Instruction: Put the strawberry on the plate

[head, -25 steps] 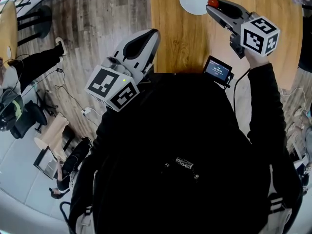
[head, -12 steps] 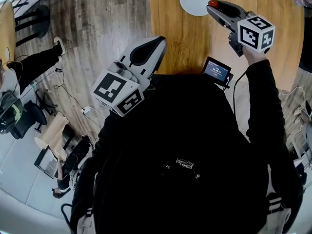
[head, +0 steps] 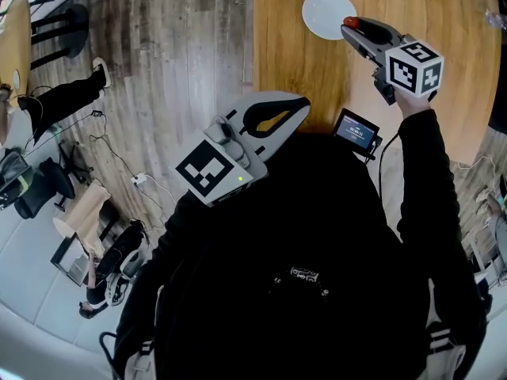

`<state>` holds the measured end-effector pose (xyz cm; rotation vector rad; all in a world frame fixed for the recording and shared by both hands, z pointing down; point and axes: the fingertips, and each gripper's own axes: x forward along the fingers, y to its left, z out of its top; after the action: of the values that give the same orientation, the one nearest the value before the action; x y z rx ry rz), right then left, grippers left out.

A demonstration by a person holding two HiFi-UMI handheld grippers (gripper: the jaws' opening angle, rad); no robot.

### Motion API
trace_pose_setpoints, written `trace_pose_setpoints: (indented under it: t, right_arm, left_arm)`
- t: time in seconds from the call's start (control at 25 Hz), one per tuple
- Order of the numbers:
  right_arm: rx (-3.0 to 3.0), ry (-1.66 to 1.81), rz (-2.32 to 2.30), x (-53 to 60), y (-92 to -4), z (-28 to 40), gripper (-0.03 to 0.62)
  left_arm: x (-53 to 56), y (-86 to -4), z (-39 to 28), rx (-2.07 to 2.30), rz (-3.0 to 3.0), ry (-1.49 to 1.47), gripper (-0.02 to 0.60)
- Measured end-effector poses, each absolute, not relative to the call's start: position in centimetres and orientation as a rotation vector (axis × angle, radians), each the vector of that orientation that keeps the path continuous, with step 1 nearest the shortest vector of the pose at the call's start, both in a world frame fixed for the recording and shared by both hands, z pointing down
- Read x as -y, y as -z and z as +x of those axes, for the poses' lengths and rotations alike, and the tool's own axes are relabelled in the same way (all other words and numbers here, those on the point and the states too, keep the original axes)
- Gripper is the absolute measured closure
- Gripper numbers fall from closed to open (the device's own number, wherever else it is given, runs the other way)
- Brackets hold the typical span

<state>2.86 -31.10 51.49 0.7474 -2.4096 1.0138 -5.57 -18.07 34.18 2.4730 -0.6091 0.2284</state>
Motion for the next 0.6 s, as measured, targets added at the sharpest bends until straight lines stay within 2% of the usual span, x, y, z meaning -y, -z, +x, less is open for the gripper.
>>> trace_pose_setpoints:
  t: [0.6]
  right_arm:
    - [2.331,-1.032,0.733,31.8,-57.6,3.3,0.45]
  left_arm:
    - [16.4,-35.6,-5.3,0.599,2.442,-0.244,0.581]
